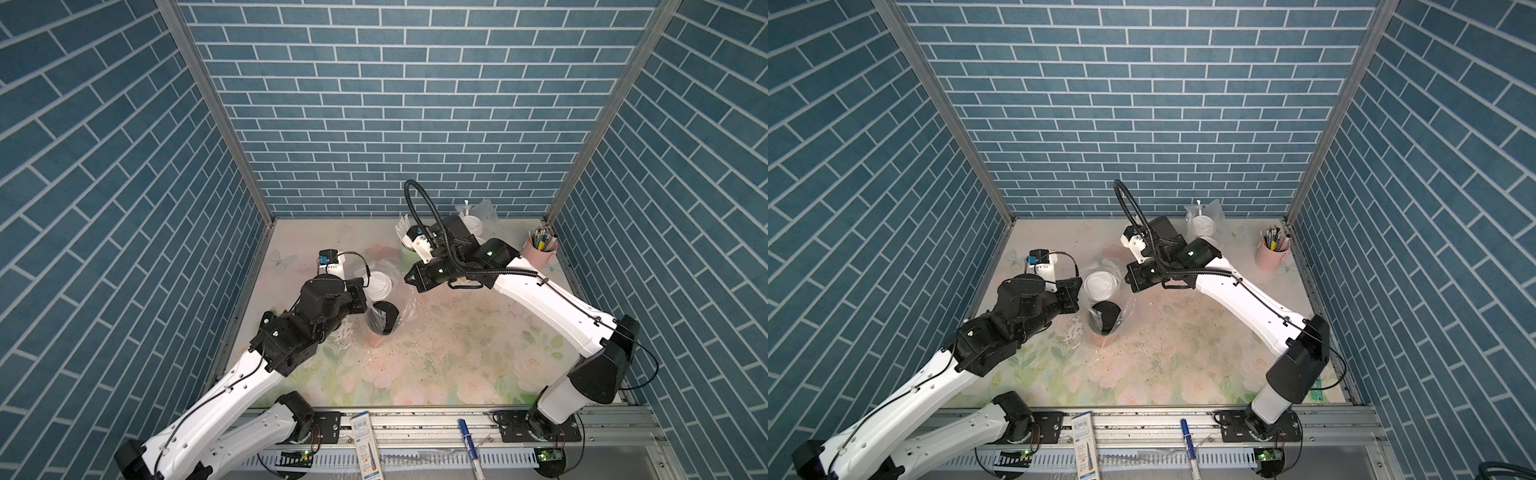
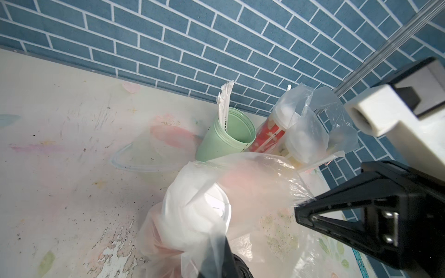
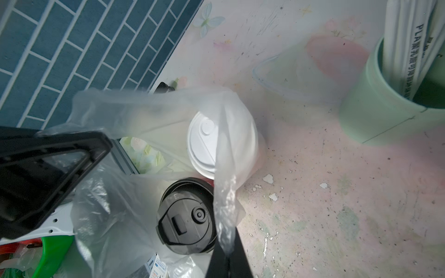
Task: Pack milk tea into plastic carrier bags
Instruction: Adjust the plastic carrier bag at the center of the board.
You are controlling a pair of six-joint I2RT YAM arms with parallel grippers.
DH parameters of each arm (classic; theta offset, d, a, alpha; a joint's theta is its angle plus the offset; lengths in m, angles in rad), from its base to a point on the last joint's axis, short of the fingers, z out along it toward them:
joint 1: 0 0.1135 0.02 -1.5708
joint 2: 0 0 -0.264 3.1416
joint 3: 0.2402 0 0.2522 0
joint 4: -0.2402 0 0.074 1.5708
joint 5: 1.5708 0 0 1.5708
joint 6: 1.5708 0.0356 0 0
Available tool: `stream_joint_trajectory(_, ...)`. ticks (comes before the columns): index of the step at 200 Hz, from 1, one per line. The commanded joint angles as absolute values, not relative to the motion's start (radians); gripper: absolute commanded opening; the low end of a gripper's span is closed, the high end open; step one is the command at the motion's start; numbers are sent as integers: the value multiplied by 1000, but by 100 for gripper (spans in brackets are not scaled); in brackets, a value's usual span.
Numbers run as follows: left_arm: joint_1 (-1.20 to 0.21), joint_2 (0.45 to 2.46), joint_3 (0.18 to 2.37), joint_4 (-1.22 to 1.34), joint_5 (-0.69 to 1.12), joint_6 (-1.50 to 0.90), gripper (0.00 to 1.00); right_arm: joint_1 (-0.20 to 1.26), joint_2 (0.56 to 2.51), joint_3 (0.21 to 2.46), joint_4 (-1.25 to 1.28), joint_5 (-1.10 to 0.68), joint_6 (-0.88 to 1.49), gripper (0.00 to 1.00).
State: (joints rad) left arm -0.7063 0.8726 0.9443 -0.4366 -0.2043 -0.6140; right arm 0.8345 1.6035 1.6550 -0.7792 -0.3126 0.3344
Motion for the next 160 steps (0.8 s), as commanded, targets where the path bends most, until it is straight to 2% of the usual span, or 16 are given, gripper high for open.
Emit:
stream_joint_trajectory(1,-697,894,972,-437,-183,-579,0,831,1574,1632,-805,-282,336,0)
stream_joint_trajectory(135,-623,998,985,-466,-119,-560,0,802,1594,1636,-825,-290,337,0)
stream_joint_trajectory(160,-612,998,967,-475,-120,-558,0,793,1625,1663,-847,-305,329,40)
